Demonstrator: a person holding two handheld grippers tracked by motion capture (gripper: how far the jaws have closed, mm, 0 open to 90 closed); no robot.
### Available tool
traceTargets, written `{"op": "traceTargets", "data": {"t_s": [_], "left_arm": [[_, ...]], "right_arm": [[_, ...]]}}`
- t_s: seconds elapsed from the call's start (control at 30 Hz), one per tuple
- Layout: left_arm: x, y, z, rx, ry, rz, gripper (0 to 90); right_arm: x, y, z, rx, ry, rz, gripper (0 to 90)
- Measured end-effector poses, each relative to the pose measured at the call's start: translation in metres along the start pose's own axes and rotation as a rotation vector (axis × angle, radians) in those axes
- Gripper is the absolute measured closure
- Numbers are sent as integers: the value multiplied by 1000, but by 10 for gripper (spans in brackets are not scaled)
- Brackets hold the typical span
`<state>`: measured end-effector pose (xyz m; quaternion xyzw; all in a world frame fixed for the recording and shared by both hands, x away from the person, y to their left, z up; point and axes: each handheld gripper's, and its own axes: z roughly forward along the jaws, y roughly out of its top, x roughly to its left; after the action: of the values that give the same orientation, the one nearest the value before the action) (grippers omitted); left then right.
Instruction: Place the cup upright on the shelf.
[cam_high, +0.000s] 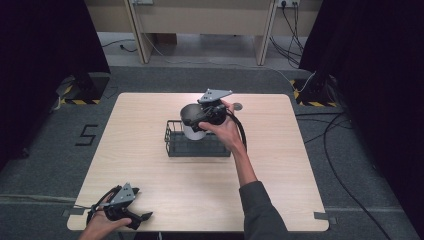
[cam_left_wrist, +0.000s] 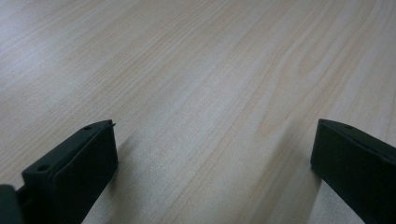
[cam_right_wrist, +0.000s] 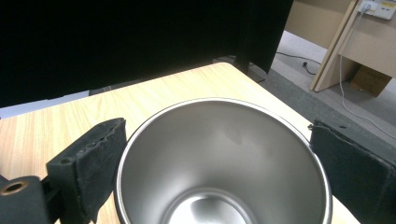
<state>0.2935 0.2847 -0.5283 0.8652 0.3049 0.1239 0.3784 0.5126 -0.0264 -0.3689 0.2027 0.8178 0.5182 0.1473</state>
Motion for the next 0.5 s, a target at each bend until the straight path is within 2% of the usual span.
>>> {"op": "traceTargets", "data": {"t_s": [0.17,0.33,0.5], "left_arm": [[0,0,0,0,-1,0,0],[0,0,0,0,-1,1,0],[0,0,0,0,-1,0,0]], "right_arm": [[-2,-2,3,14,-6,2,63],[-4,-4,4,6,1,10,63],[-3,-7,6,32,0,0,63]]}}
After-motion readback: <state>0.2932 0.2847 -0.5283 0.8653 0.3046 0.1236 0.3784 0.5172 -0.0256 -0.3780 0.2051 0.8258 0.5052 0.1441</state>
